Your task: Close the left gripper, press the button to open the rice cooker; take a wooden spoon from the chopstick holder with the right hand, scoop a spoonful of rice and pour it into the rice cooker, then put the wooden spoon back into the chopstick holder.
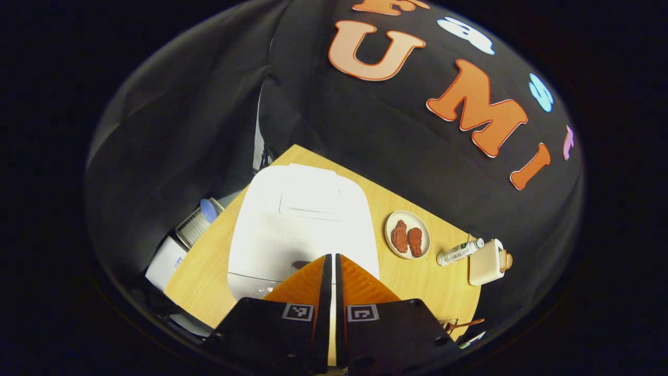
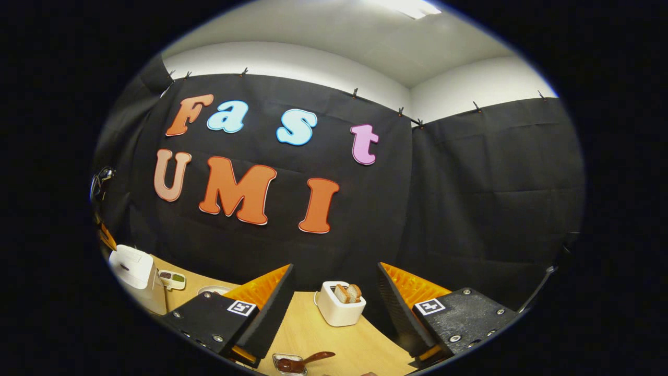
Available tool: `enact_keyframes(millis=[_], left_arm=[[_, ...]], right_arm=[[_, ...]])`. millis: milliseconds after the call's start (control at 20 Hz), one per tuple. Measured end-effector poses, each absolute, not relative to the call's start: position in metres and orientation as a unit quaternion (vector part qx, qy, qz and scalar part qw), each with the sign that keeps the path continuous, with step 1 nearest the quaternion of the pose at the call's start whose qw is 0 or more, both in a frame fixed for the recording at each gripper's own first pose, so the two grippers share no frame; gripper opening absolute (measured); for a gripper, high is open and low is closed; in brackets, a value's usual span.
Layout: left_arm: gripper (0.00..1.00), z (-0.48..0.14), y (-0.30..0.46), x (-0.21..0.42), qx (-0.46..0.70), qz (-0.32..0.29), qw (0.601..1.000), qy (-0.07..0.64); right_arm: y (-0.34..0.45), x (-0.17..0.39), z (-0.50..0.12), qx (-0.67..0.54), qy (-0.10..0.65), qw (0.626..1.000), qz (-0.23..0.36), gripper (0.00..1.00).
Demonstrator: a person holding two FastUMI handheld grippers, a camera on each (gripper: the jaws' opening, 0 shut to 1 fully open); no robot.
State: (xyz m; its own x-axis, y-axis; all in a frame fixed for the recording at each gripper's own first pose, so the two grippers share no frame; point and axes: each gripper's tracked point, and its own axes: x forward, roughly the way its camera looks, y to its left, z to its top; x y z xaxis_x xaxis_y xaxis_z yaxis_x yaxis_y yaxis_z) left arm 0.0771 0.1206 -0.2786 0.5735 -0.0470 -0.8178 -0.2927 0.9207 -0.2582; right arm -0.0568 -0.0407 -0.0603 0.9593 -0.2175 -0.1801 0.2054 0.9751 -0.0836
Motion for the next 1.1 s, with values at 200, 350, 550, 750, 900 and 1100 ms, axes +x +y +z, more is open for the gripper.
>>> enact_keyframes(millis=[200, 350, 550, 750, 900, 1100], left_arm=[[0.10, -0.316, 0.120, 0.080, -0.221, 0.070, 0.838, 0.495], [0.10, -0.344, 0.126, 0.077, -0.222, 0.079, 0.822, 0.519], [0.07, -0.354, 0.130, 0.077, -0.218, 0.082, 0.819, 0.524], [0.07, -0.350, 0.130, 0.075, -0.216, 0.075, 0.828, 0.512], [0.06, -0.315, 0.135, 0.083, -0.168, 0.063, 0.877, 0.445], [0.06, -0.250, 0.148, 0.107, -0.061, 0.076, 0.934, 0.343]], right_arm=[[-0.050, -0.065, -0.070, -0.033, 0.110, 0.985, -0.132, 0.95], [-0.054, -0.066, -0.073, -0.041, 0.115, 0.982, -0.143, 0.95], [-0.051, -0.062, -0.078, -0.037, 0.122, 0.981, -0.144, 0.95], [-0.040, -0.056, -0.090, -0.016, 0.131, 0.983, -0.129, 0.95], [-0.040, -0.055, -0.104, -0.017, 0.146, 0.981, -0.123, 0.95], [-0.039, -0.058, -0.122, -0.013, 0.167, 0.979, -0.115, 0.95]])
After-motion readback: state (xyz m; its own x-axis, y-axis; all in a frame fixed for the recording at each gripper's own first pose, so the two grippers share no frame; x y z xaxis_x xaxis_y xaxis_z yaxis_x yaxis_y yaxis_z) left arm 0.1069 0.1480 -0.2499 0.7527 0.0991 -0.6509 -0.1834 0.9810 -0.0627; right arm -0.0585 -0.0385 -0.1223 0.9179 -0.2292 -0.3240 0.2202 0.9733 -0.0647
